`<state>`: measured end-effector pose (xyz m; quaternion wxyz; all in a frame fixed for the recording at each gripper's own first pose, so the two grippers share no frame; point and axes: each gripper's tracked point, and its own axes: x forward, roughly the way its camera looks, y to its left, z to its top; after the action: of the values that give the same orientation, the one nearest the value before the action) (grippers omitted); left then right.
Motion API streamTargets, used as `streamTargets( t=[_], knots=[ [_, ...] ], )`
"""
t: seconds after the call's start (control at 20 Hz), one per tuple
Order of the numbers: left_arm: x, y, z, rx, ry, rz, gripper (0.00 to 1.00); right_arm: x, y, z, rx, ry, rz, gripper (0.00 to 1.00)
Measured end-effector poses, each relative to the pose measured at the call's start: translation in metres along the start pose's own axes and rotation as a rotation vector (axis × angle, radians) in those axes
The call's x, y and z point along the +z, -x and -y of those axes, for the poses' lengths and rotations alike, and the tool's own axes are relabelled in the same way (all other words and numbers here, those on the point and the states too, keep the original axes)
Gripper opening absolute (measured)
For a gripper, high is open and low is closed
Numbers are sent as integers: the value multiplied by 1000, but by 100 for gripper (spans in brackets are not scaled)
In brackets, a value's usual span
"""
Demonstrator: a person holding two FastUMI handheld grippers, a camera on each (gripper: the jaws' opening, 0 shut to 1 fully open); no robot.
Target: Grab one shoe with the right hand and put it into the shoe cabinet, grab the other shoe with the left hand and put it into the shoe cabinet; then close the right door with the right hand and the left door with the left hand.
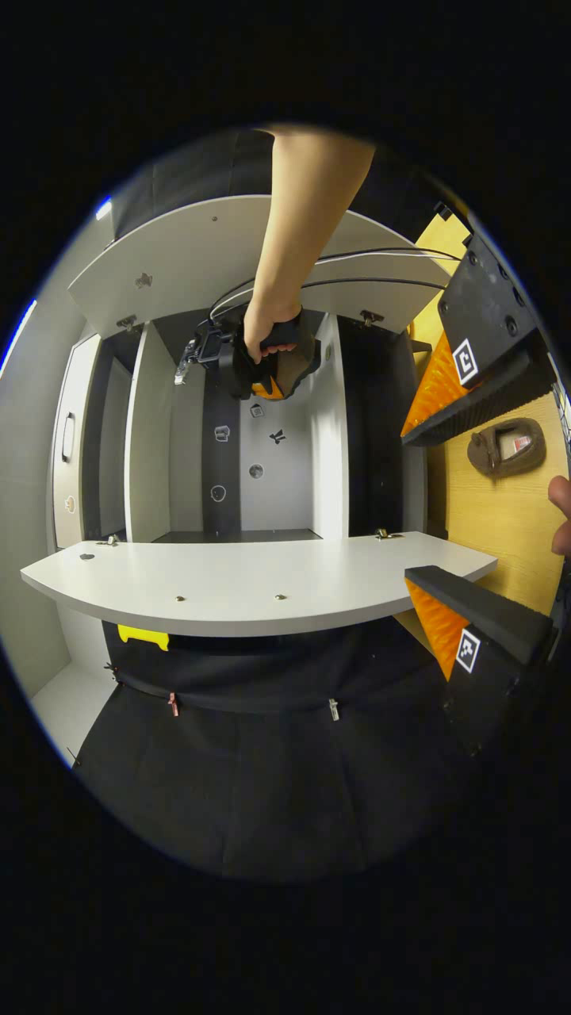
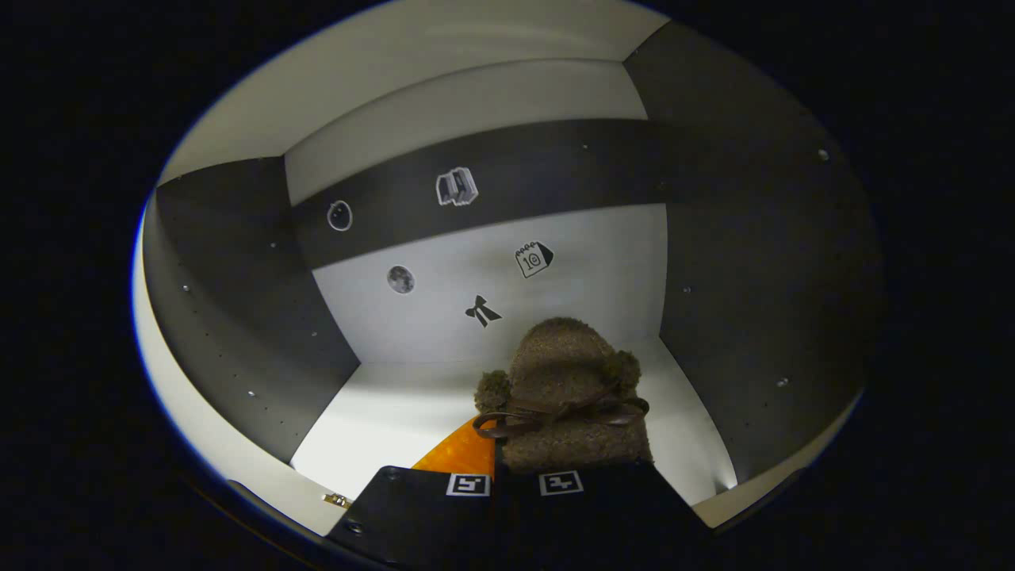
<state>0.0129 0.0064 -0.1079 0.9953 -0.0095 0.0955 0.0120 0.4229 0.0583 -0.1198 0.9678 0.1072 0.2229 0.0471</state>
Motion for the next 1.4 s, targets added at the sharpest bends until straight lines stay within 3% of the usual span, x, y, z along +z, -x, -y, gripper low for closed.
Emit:
streamTargets(
  t=[0.35, 0.6, 0.65, 0.75, 0.8, 0.85, 1.1, 1.15, 1.4],
  knots=[
    [-13, -5, -7, 52, 16, -52, 96, -21, -58, 13, -52, -23, -45, 8],
    [-10, -12, -6, 55, 21, -51, 96, -32, -65, 8, -43, -52, -96, 16],
    [-8, -13, -5, 52, 21, -46, 96, -33, -62, 6, -31, -67, -110, 8],
    [-6, -14, -3, 43, 14, -39, 96, -34, -52, 2, -17, -86, -131, 31],
    [-5, -15, -2, 36, 11, -37, 96, -31, -47, -2, -5, -85, -128, 36],
    [-5, -16, 0, 28, 10, -35, 96, -30, -40, -4, 4, -76, -125, 50],
    [-7, -19, 6, -7, 6, -28, 96, -26, 6, -15, 33, -4, -116, 87],
    [-8, -19, 7, -14, 7, -25, 96, -25, 14, -16, 35, 2, -102, 99],
    [-19, -19, 12, -41, -16, -15, 95, 3, 90, -38, 106, -6, 50, 98]
  ],
)
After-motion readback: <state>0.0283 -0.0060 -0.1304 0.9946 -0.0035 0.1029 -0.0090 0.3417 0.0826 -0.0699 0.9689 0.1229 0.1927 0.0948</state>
